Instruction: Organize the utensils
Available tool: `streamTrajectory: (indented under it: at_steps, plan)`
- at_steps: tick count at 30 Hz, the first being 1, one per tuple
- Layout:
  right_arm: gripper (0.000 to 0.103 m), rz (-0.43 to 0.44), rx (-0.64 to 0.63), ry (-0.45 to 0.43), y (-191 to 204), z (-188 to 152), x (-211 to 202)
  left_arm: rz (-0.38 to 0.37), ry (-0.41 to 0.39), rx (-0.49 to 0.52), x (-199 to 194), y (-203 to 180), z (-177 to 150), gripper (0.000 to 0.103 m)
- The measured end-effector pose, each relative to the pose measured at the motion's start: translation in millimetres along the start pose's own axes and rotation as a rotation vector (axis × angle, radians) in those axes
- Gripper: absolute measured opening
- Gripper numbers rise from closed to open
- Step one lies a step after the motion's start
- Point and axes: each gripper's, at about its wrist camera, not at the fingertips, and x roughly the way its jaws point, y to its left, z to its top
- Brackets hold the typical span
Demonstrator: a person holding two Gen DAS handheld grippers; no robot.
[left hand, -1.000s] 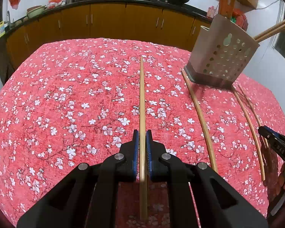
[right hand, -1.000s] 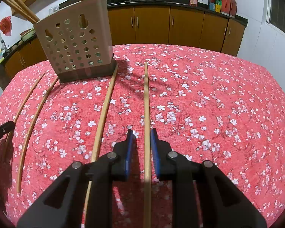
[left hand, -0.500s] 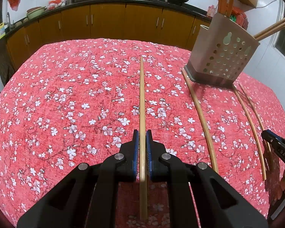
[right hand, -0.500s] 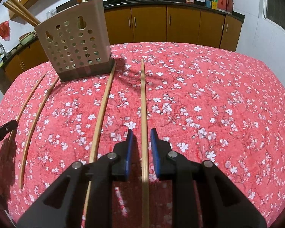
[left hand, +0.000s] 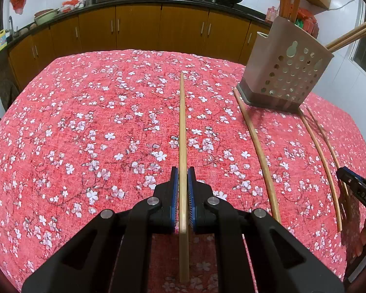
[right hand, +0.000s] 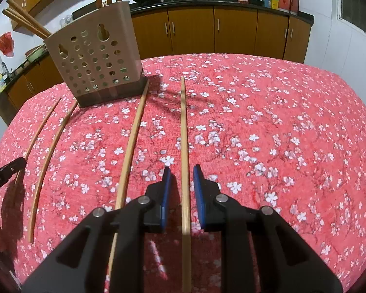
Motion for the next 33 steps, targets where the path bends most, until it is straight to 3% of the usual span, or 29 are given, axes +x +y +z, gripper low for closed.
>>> streamTrajectory:
  at_steps: [8, 11, 18, 23, 33]
  plan:
    - [0.019, -0.003, -0.008, 0.002, 3, -8, -6, 0.017, 0.001, 0.013, -11, -2, -13, 0.009]
    - [0.01, -0.024, 0.003, 0.002, 1, -8, -5, 0.022, 0.001, 0.015, -12, -3, -13, 0.008]
    - [0.007, 0.008, 0.037, -0.012, -7, -9, -13, 0.017, 0.012, 0.016, -15, -1, -13, 0.007]
    - [0.007, 0.027, 0.053, -0.087, -13, -1, -42, -0.009, -0.035, -0.011, -38, 5, -4, 0.008]
    - [0.007, 0.038, 0.06, -0.314, -17, 33, -112, -0.07, -0.216, -0.014, -100, 0, 31, 0.007]
